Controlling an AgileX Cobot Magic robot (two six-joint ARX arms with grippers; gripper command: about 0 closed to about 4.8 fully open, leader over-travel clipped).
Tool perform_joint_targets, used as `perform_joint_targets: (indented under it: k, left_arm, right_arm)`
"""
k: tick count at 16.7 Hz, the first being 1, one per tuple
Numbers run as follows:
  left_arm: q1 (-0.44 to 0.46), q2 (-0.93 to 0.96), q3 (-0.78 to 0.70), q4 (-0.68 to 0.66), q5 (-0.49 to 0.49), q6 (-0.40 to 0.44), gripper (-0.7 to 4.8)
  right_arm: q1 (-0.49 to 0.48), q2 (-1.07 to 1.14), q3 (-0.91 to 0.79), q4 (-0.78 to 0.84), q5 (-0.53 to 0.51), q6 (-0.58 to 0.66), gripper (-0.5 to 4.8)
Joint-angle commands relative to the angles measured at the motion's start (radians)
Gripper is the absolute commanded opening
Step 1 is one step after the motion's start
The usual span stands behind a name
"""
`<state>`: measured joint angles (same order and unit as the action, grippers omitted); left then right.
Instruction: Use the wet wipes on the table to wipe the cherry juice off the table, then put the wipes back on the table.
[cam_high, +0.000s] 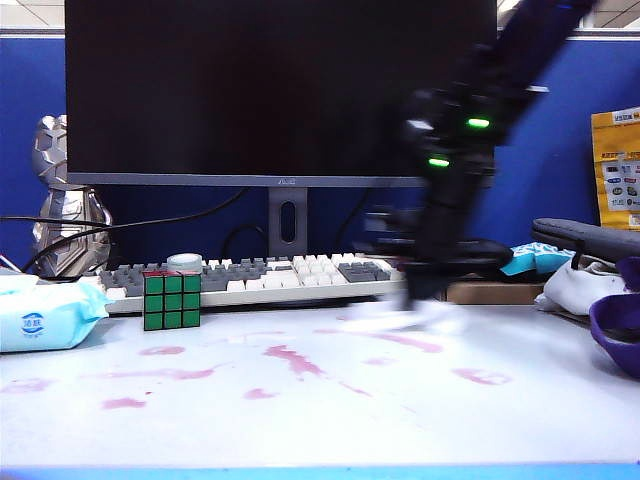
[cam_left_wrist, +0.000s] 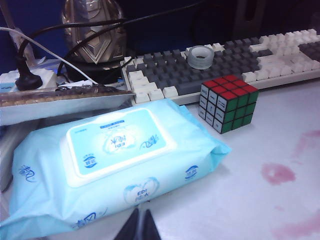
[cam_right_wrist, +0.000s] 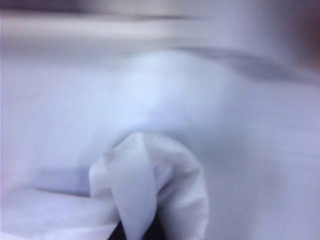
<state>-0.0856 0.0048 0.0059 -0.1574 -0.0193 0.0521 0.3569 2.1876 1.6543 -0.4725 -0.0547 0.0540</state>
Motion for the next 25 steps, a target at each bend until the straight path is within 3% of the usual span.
perform_joint_targets:
  k: [1,3,7,9,10,13,15,19,22,25]
  left_arm:
    - [0.002,-0.003,-0.001,-0.013,-0.003,0.000,0.23]
    - [0.002,-0.003,-0.001,-0.013,-0.003,0.000,0.23]
    - [0.002,-0.003,-0.001,-0.013,-0.003,0.000,0.23]
    - [0.002,-0.003,-0.001,-0.013,-0.003,0.000,0.23]
    - [0.002,-0.003,-0.001,-0.013,-0.003,0.000,0.23]
    - [0.002,-0.003,-0.001,-0.013,-0.003,0.000,0.23]
    - [0.002,-0.003,-0.001,-0.013,-0.003,0.000,0.23]
    - [0.002,-0.003,-0.001,-0.013,-0.003,0.000,0.23]
    - [0.002,-0.003,-0.001,-0.013,-0.003,0.000,0.23]
    - [0.002,-0.003,-0.001,-0.013,-0.003,0.000,0.23]
  right_arm:
    - [0.089,0.017,0.035,-0.018,-0.033,-0.048,-0.01]
    - [0.126,0.059,0.091,-0.021,0.021,-0.047,-0.01]
    - [0.124,0.116,0.160,0.028,0.341,-0.051,-0.01]
    - [0.109,0.138,0.191,0.019,0.359,-0.060,-0.01]
    - [0.106,0.142,0.199,0.007,0.288,-0.064,-0.01]
    - [0.115,0.142,0.200,-0.098,-0.071,-0.066,-0.01]
    - [0.143,0.142,0.200,-0.198,-0.193,-0.066,-0.01]
    - [0.196,0.129,0.201,-0.374,-0.005,-0.045,-0.01]
    - [0.148,0.129,0.201,-0.502,0.290,-0.054,-0.01]
    - [0.064,0.129,0.201,-0.546,0.354,-0.053,-0.01]
